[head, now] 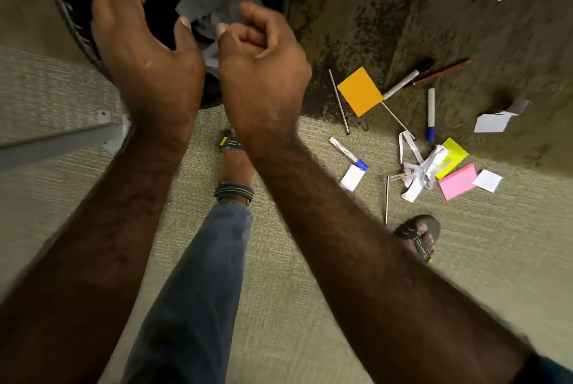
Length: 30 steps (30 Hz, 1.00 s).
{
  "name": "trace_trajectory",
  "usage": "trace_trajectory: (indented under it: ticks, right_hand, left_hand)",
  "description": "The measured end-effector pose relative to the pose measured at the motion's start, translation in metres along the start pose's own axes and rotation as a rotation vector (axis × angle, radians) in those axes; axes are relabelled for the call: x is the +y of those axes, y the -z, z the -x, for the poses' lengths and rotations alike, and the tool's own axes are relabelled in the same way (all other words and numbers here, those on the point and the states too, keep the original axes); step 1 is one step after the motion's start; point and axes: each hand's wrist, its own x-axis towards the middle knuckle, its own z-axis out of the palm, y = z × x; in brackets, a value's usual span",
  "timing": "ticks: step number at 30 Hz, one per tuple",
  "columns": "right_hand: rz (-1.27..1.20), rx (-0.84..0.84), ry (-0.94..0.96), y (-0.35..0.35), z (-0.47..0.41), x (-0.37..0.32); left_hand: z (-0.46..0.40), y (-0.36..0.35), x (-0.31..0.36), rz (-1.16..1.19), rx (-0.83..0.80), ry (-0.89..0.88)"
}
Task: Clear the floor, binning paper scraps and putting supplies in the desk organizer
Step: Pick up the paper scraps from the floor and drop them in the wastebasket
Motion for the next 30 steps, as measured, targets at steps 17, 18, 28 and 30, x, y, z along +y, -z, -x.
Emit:
trace_trajectory:
  ticks: [17, 18, 28, 30]
  right_hand:
    - [0.123, 0.395, -0.068, 0.194, -0.01, 0.122]
    - [0.14, 0.407, -0.081, 0.208, -0.012, 0.132]
    - [0.469, 0.356, -0.193, 0.335, -0.026, 0.235]
    - [0.523, 0.309, -0.201, 0.357, -0.024, 0.253]
  left_hand:
    - [0.124, -0.099, 0.109, 0.196, -0.29, -0.34]
    - [0.134, -0.107, 0.111, 0.193, -0.329, -0.336]
    - [0.242, -0.177, 0.12, -0.03, -0.747, -0.284]
    - [0.261, -0.189, 0.118, -0.13, -0.828, -0.271]
